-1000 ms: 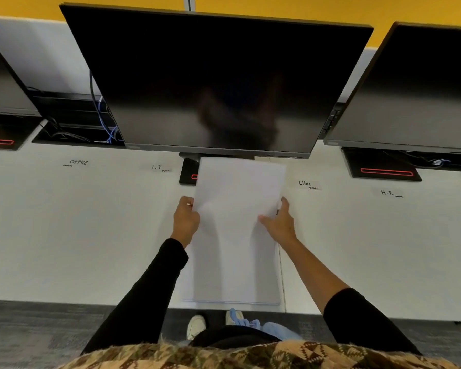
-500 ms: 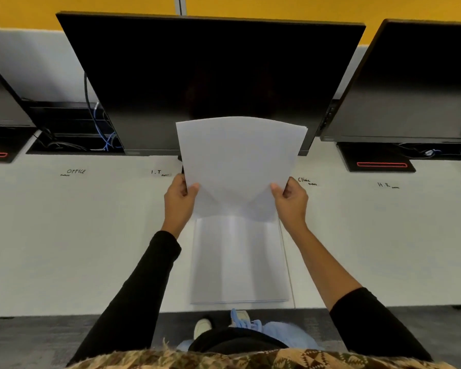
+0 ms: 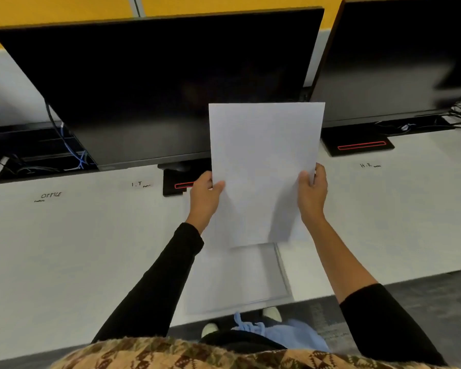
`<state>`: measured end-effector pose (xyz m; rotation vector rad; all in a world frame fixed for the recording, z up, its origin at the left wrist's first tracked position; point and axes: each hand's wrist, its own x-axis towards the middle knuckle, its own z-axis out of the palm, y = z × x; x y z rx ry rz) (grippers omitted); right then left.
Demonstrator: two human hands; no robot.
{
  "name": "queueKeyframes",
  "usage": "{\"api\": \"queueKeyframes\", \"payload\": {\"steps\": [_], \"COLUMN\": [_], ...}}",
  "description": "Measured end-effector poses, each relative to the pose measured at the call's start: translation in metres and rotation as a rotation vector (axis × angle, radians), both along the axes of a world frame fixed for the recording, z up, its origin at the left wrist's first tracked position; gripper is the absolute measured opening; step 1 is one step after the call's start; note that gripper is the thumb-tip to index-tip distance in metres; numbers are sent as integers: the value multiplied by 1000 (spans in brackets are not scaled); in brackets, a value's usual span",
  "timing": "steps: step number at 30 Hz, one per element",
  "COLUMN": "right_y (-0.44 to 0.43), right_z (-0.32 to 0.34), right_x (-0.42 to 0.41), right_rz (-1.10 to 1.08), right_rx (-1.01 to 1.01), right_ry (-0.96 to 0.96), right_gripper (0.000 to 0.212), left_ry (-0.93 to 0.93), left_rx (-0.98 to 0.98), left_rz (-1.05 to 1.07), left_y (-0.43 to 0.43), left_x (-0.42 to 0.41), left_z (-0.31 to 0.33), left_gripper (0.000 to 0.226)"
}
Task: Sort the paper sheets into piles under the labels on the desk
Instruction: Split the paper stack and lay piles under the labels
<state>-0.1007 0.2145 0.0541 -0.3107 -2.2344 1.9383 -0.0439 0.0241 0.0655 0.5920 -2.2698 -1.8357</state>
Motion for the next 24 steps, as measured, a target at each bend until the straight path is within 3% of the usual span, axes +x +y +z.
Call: {"api": "queueKeyframes", "payload": {"steps": [4, 10, 12, 15, 21, 24], "right_y": [43, 106, 122, 138, 158, 162], "right_z": [-16, -46, -53, -62, -79, -79], "right_x": [-6, -24, -29, -31, -33, -37], "right_rz": [-28, -2, 33, 123, 312, 334], "right_rx": [90, 226, 297, 414, 662, 728], "right_ry": [-105, -274, -326, -393, -516, -524], "right_gripper": [49, 47, 48, 50, 59, 57], "left_ry": [-204, -409, -452, -512, -554, -574], "left_rx": [94, 168, 107, -47, -322, -441], "left_rz": [-31, -62, -82, -99, -154, -203], "left_y": [42, 103, 117, 132, 152, 161], "left_x": [-15, -27, -29, -30, -25, -22], "left_z": [-18, -59, -71, -84, -104, -99], "left_gripper": [27, 19, 4, 31, 16, 22]}}
